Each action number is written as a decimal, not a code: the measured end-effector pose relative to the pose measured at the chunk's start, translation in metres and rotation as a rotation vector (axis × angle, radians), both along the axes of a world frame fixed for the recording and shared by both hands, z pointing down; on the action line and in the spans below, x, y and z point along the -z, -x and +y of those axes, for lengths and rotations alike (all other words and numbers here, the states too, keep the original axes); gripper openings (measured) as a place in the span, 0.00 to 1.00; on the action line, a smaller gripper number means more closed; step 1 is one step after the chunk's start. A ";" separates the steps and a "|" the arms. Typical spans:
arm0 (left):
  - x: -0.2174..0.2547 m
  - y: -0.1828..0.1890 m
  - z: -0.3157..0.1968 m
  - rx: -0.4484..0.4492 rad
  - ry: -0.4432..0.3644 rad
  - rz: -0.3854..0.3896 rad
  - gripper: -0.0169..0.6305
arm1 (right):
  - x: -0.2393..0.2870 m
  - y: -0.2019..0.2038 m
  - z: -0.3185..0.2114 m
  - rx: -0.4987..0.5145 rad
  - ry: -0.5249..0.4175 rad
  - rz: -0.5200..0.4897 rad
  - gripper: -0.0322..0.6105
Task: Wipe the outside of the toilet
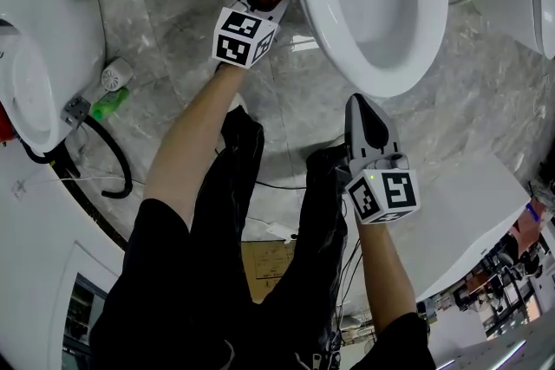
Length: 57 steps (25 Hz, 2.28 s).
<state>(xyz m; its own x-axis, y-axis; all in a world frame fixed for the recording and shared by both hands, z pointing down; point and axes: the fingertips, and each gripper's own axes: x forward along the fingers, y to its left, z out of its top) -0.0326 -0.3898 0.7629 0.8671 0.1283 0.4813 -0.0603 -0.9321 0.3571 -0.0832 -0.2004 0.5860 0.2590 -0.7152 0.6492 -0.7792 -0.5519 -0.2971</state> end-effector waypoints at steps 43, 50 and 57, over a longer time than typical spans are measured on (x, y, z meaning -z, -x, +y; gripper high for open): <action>0.005 0.056 0.234 0.370 -0.064 0.009 0.19 | -0.013 -0.013 0.245 0.222 -0.152 0.025 0.05; 0.000 0.052 0.261 0.415 -0.061 0.007 0.19 | -0.015 -0.027 0.271 0.254 -0.157 0.041 0.05; -0.005 0.032 0.318 0.325 -0.041 0.010 0.19 | -0.019 -0.035 0.278 0.252 -0.166 0.043 0.05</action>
<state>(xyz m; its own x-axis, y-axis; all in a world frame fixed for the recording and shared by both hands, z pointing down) -0.0650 -0.0723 0.7678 0.8644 -0.1755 0.4713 -0.3537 -0.8783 0.3217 -0.0477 0.0780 0.6050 0.0846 -0.8558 0.5103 -0.8994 -0.2860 -0.3306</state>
